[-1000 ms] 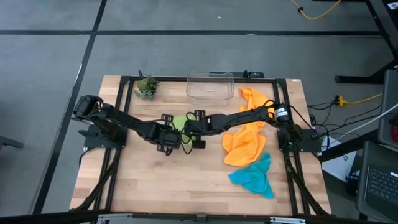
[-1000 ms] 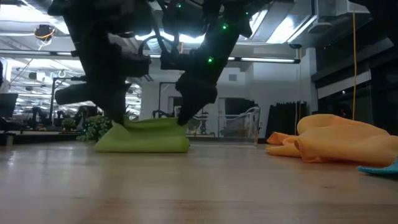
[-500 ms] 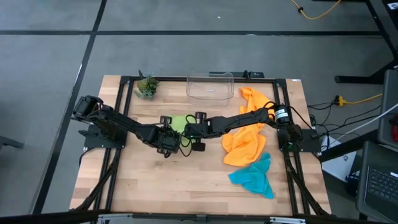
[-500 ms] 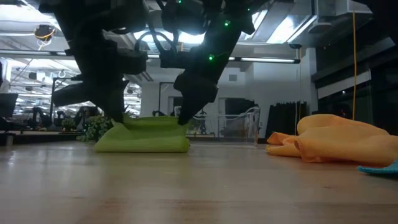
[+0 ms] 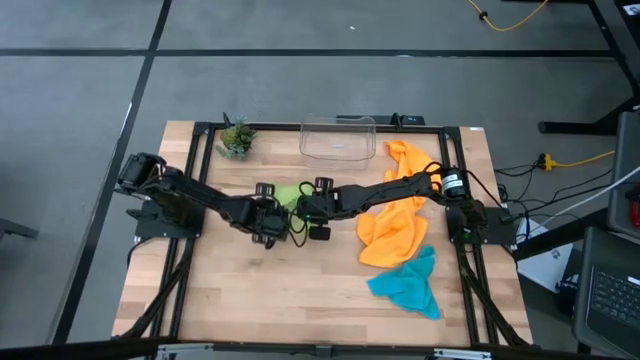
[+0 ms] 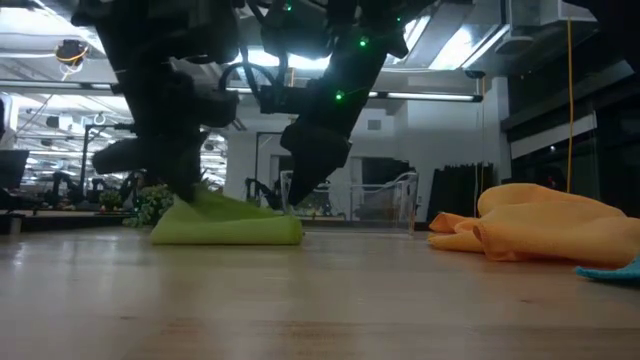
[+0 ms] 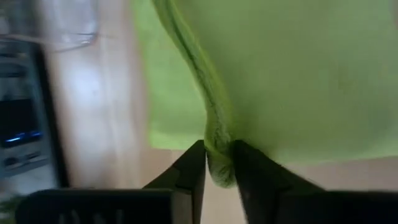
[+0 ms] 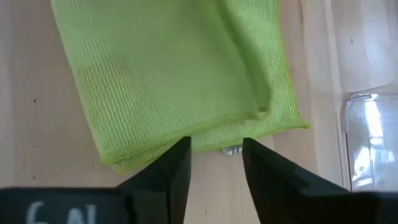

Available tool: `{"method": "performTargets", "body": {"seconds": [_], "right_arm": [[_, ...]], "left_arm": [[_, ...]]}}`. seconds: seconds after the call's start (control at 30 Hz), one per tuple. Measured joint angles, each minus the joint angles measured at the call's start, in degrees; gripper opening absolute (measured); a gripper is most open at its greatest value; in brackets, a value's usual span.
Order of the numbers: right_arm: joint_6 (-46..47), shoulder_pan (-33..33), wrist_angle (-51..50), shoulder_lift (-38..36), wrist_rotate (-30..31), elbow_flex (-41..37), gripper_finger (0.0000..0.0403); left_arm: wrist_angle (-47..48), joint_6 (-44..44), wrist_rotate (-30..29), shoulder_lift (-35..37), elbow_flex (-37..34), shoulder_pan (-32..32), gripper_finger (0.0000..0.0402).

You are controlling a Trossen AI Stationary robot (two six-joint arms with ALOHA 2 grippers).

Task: Fold microfiber towels
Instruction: Fold the green microfiber cloth

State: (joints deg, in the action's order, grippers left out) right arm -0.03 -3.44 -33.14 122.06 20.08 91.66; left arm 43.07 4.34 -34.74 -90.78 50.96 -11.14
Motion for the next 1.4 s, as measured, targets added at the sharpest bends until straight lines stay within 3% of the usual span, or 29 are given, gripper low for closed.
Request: {"method": "performTargets", "body": {"seconds": [0.23,0.43,0.53,0.7,0.83,1.0,1.13,1.27,1.4], "right_arm": [[-0.2,0.0,-0.1,-0.1,0.0,0.0,0.0155],[0.2,-0.2,-3.0,-2.1,0.0,0.0,0.0145],[2.8,-0.7,-7.2,-3.5,-0.2,0.0,0.0140],[7.0,-1.9,-16.2,-5.6,-0.8,0.1,0.0135],[7.9,-2.9,-21.2,-5.7,-3.5,0.1,0.0135],[17.2,-4.7,-17.7,-5.5,-7.9,0.0,0.0135],[21.6,-7.7,-17.2,-5.7,-1.5,0.1,0.0135],[25.9,-10.3,-27.2,-9.2,7.1,0.0,0.0135],[36.5,-12.2,-39.3,-14.5,20.4,0.0,0.0135]], "left_arm": [[-0.1,-1.6,-5.2,0.0,0.0,1.2,0.0119],[1.6,0.6,-9.9,0.0,1.4,0.8,0.0123],[6.9,7.3,-6.5,0.0,4.4,-0.4,0.0122],[16.2,22.1,5.4,0.1,8.7,-3.6,0.0122],[18.5,31.3,11.4,0.0,9.2,-7.0,0.0122],[15.0,35.7,10.5,0.1,9.2,-10.2,0.0122],[16.7,35.8,8.3,0.1,9.2,-11.5,0.0122],[22.9,36.1,6.7,2.9,9.1,-12.1,0.0122],[25.9,36.1,1.4,10.3,9.1,-12.0,0.0121]]}}
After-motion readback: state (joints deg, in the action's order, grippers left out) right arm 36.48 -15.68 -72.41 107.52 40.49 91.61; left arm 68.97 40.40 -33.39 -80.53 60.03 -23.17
